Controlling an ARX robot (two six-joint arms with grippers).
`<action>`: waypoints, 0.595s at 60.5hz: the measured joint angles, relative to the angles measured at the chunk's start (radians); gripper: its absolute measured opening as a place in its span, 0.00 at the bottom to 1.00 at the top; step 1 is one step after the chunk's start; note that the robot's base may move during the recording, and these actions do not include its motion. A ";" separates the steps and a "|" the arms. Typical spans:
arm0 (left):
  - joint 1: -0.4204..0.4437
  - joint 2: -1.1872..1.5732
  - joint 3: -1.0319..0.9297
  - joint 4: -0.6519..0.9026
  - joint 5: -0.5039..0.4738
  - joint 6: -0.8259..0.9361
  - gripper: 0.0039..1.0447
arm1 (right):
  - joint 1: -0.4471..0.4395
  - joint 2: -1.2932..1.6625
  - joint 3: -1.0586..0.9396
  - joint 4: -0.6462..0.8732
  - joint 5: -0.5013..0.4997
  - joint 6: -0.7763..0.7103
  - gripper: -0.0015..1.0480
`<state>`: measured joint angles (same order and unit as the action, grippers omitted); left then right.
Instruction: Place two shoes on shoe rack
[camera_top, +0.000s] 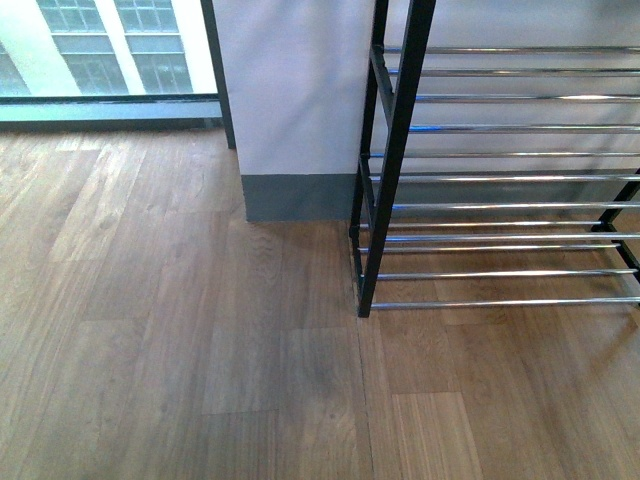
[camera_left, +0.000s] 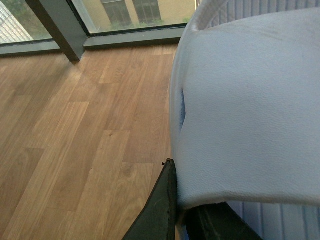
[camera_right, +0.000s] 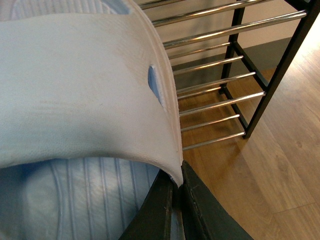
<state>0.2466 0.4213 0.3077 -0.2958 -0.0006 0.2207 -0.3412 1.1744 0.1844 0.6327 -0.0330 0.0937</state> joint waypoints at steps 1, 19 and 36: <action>0.000 0.000 0.000 0.000 0.000 0.000 0.02 | 0.000 0.000 0.000 0.000 0.000 0.000 0.02; 0.000 0.000 0.000 0.000 0.000 0.000 0.02 | 0.000 0.000 -0.001 0.000 0.000 0.000 0.02; 0.000 -0.001 0.000 0.000 0.000 0.000 0.02 | 0.000 0.000 -0.001 0.000 0.000 0.000 0.02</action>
<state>0.2466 0.4206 0.3073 -0.2962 -0.0006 0.2207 -0.3412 1.1744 0.1833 0.6327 -0.0330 0.0937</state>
